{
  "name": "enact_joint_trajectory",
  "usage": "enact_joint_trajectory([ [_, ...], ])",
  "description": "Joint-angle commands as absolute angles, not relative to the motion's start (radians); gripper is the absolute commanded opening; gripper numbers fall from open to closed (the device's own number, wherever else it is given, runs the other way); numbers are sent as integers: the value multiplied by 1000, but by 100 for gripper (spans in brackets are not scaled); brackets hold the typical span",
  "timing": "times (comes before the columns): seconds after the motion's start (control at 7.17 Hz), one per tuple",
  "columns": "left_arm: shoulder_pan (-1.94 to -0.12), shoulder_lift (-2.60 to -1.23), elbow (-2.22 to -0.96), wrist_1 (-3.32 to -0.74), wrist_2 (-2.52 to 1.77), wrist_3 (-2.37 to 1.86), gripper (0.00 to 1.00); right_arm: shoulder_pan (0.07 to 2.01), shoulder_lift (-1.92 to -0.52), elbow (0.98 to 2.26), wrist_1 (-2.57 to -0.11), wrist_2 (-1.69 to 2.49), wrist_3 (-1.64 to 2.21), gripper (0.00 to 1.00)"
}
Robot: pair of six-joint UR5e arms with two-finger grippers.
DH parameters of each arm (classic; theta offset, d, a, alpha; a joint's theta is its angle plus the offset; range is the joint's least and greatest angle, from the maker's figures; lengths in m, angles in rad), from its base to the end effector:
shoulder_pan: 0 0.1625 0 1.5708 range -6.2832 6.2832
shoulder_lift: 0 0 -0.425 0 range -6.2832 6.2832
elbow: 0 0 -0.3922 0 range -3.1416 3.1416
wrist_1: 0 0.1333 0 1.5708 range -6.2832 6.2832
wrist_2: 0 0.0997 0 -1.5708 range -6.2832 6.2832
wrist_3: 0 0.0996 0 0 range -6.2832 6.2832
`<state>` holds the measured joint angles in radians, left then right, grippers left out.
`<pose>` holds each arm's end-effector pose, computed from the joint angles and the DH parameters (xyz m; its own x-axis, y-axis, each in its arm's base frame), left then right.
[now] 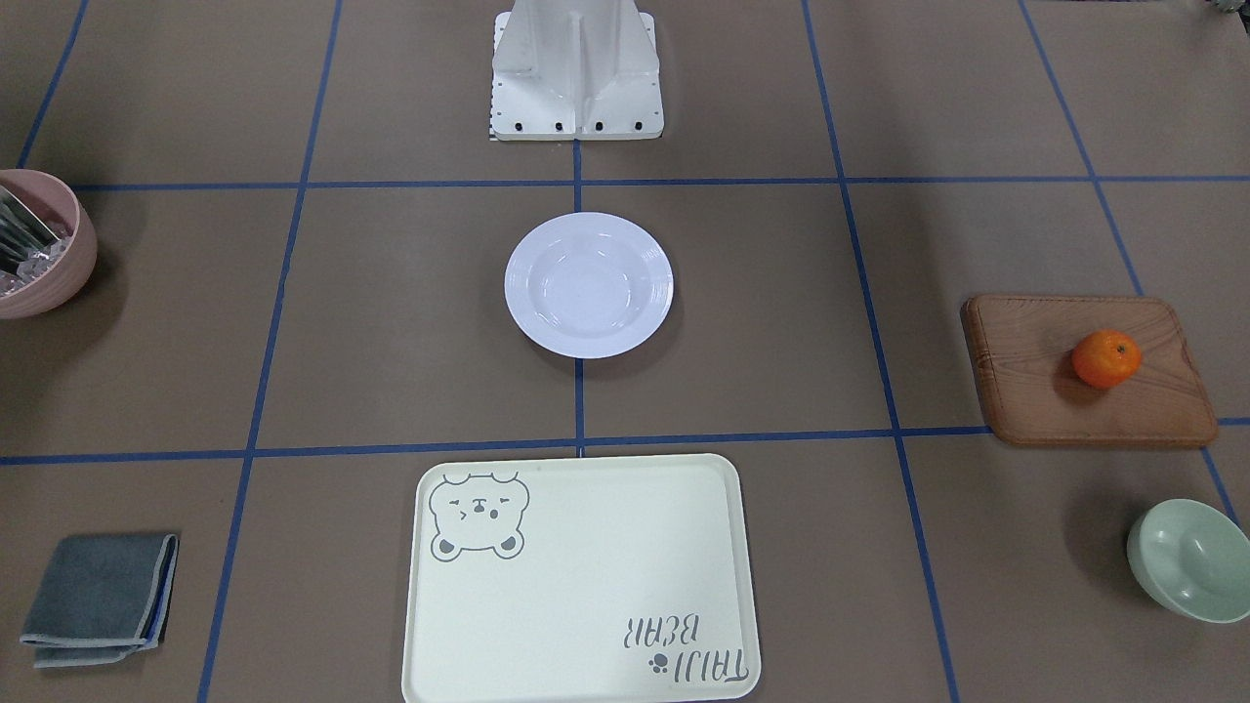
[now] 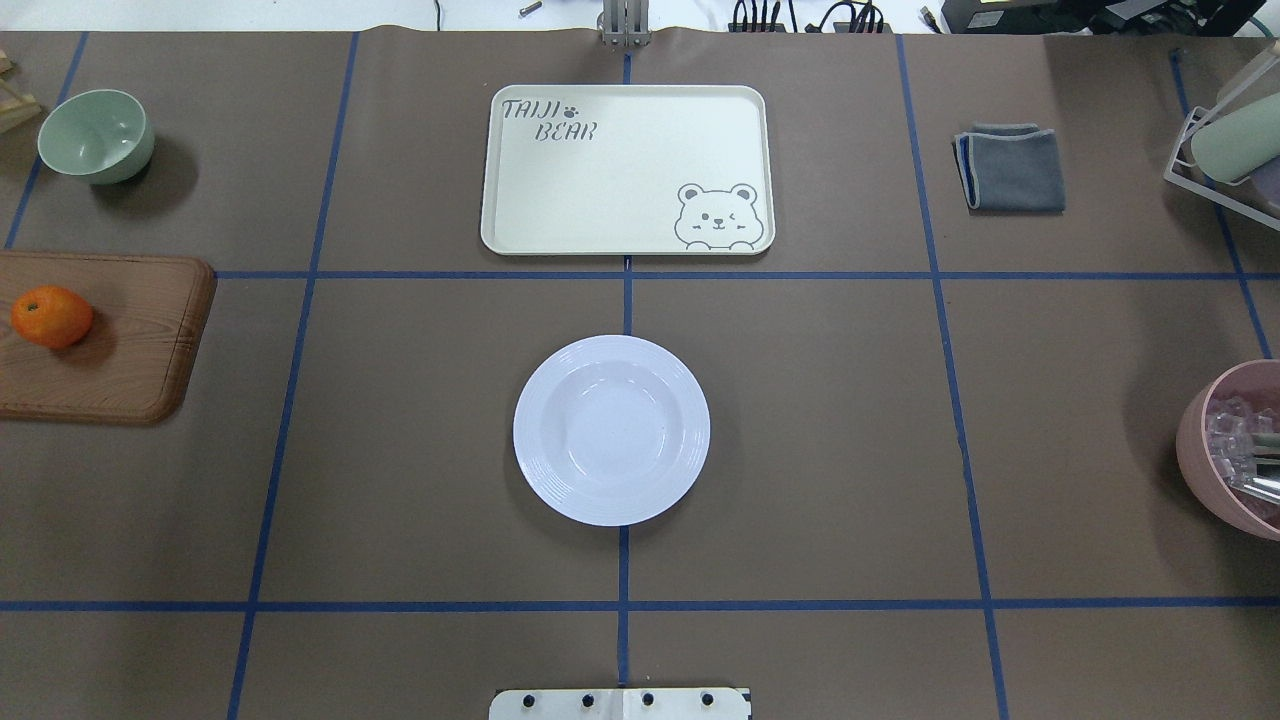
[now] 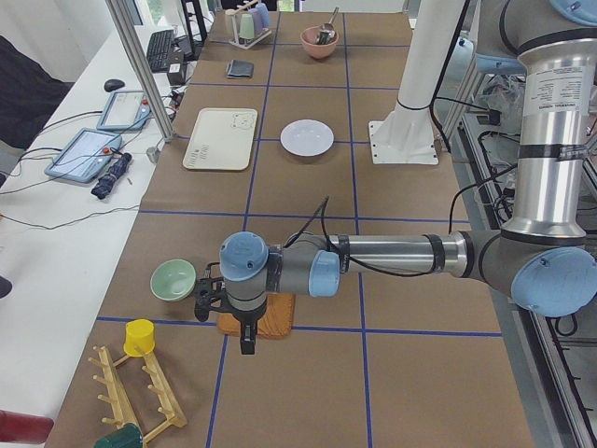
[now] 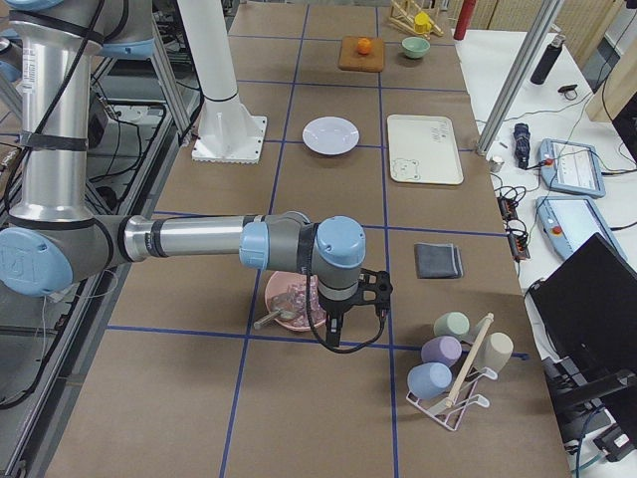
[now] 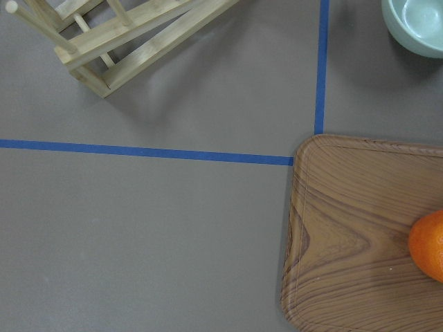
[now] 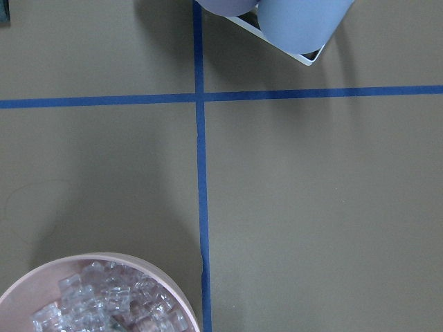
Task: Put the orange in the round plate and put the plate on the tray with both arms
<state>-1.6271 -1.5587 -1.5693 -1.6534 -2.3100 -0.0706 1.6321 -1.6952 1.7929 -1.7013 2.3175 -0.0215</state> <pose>-0.0938 -0.4871 0.6594 0.7346 -0.0655 -0.6753 0.1082 0.9939 0.0214 0.0922 -0.4300 0.6223 0.7323 0.0457 0.6794 -0.0455 0.9988 -0.0182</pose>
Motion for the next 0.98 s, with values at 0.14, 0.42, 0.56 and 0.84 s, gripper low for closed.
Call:
enact_joint_trajectory([
  [0.14,-1628,-1559,-1571,-1655,-2309,-71,99,1634,-1695,1795,-1701,2321,-21,100],
  [0.42,-1626,-1563,-1575,-1657,-2309,-72,98,1634,-1697,1796,-1701,2321,-21,100],
  [0.56,-1625,-1568,-1572,-1657,-2307,-74,98,1634,-1695,1799,-1701,2321,-21,100],
  [0.84,-1624,-1574,-1582,-1663,-2310,-69,99,1634,-1687,1802,-1698,2315,-21,100],
])
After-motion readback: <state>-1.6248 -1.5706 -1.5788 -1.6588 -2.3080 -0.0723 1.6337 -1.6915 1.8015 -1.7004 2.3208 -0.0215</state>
